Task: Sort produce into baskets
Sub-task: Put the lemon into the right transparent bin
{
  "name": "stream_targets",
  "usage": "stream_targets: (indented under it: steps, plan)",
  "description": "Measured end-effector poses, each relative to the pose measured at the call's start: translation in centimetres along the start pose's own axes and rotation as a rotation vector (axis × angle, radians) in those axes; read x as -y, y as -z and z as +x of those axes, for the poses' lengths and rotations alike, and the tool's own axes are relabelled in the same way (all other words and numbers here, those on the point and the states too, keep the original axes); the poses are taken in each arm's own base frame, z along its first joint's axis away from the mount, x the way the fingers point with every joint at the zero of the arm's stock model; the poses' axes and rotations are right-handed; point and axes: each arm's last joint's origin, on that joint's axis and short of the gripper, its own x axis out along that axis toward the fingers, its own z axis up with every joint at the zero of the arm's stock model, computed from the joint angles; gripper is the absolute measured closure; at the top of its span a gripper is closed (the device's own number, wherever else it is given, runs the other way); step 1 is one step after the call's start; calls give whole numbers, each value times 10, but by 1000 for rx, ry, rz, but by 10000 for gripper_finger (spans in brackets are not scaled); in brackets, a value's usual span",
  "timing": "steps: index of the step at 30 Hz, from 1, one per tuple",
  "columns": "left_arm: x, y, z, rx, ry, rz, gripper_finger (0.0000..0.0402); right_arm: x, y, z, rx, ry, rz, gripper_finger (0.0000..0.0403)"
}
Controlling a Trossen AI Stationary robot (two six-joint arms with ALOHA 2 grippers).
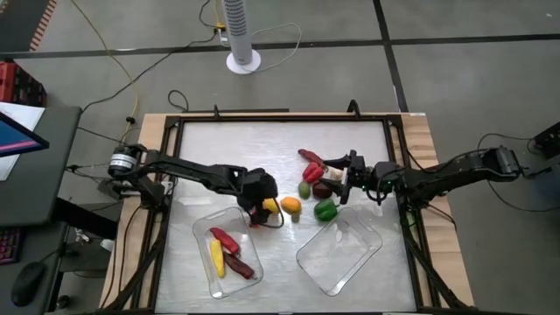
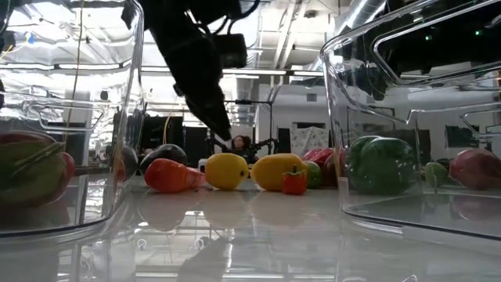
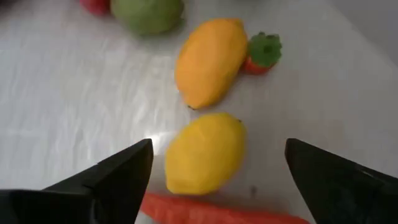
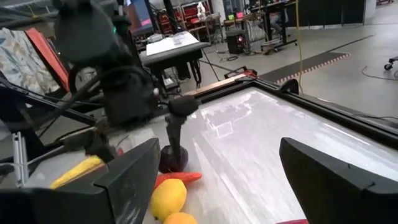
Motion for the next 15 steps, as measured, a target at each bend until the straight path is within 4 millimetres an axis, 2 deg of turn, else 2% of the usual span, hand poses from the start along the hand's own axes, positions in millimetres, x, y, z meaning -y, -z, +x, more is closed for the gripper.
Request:
stream_targets:
  steps: [7,9,12,15]
  plan:
    - [1,12,38,-105,-17,120,43,0,0,0,-4,0,-1,46]
    - [1,13,42,-113,-24,127,48,0,0,0,-4,0,-1,46]
    - [1,11,42,-85,-28,142,74,0,0,0,-3,0,-1,46]
    - [1,9,42,-69,-29,141,119,0,0,0,-3,0,0,46]
